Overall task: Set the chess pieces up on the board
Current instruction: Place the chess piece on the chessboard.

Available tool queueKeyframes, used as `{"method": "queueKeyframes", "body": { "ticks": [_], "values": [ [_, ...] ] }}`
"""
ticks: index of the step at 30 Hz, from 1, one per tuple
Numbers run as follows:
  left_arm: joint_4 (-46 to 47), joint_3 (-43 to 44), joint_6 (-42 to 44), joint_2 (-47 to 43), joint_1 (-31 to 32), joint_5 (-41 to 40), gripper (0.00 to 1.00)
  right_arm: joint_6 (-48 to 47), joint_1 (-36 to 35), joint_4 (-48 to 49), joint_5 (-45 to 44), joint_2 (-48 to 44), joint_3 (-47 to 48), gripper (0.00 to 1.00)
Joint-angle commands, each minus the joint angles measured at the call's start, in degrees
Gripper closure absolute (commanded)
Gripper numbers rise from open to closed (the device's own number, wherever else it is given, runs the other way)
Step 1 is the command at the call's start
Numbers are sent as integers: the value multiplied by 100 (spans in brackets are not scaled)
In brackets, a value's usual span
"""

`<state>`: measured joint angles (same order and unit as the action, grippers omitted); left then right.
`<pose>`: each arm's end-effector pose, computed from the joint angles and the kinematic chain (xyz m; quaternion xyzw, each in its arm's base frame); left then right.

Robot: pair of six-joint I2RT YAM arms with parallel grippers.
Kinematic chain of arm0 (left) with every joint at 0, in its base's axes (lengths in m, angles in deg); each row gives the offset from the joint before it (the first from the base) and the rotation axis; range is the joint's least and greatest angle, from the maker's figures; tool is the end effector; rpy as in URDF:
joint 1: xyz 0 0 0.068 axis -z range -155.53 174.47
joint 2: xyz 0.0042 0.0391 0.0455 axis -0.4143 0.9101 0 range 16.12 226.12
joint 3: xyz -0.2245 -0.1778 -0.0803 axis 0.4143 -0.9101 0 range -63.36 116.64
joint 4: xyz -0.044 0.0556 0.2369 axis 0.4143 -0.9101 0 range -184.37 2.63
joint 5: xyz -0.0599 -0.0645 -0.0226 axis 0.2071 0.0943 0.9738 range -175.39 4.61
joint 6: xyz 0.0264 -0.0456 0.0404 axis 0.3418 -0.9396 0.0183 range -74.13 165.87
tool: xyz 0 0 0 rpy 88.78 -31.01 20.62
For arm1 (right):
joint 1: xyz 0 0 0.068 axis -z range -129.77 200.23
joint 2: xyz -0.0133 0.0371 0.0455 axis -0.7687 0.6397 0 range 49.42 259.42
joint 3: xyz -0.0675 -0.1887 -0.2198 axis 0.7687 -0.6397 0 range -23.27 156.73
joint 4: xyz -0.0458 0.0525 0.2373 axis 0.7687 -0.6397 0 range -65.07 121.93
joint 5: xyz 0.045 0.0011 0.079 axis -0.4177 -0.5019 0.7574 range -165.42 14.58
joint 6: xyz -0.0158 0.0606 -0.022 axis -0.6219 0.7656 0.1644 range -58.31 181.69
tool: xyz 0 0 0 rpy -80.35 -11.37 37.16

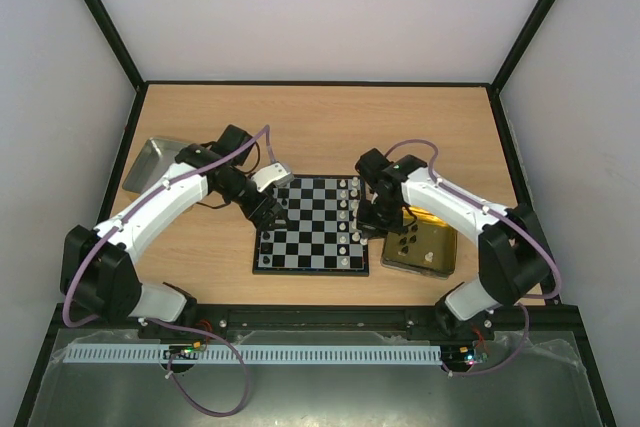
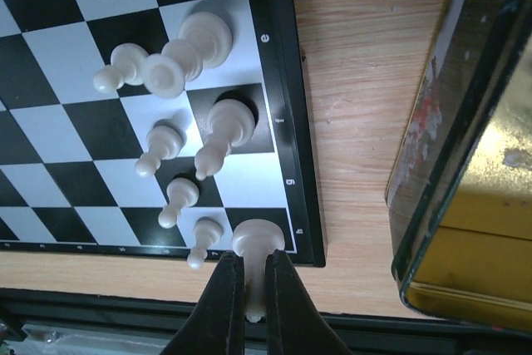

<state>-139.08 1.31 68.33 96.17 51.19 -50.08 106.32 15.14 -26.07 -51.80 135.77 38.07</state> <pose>0.2123 -0.1409 0.2877 0.4433 0.8242 -0.3041 0.1780 0.1925 0.1611 0.2382 -0.0688 -0.9747 -0.1951 0.0851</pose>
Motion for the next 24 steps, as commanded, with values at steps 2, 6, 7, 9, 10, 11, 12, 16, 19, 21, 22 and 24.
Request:
{"method": "queueKeyframes", "body": {
  "ticks": [2, 6, 7, 9, 10, 11, 12, 16, 19, 21, 22, 24],
  "values": [
    [-3, 40, -44, 63, 26, -59, 1, -17, -53, 180, -72, 192, -77, 98],
    [21, 20, -57, 64, 26, -69, 1, -58, -104, 225, -48, 330, -100, 98],
    [20, 24, -53, 63, 26, -60, 1, -65, -118, 239, -49, 361, -101, 98],
    [29, 22, -54, 72, 26, -74, 1, -88, -158, 254, -36, 423, -96, 98],
    [36, 20, -57, 76, 22, -77, 1, -95, -176, 259, -41, 451, -94, 98],
    [33, 32, -57, 85, 26, -77, 1, -94, -192, 281, -30, 469, -108, 98],
    [21, 36, -53, 84, 26, -77, 1, -94, -206, 301, -12, 492, -120, 98],
    [22, 5, -57, 55, 26, -77, 1, -93, -256, 339, -7, 556, -134, 98],
    [38, -37, -57, 31, 26, -90, 1, -77, -289, 382, -12, 615, -146, 96],
    [48, -58, -58, 20, 26, -102, 1, -74, -309, 399, -22, 653, -135, 96],
    [52, -65, -62, 14, 26, -103, 1, -76, -314, 414, -17, 675, -144, 96],
    [48, -80, -66, -6, 24, -112, 1, -75, -330, 444, 2, 705, -141, 96]
  ]
}}
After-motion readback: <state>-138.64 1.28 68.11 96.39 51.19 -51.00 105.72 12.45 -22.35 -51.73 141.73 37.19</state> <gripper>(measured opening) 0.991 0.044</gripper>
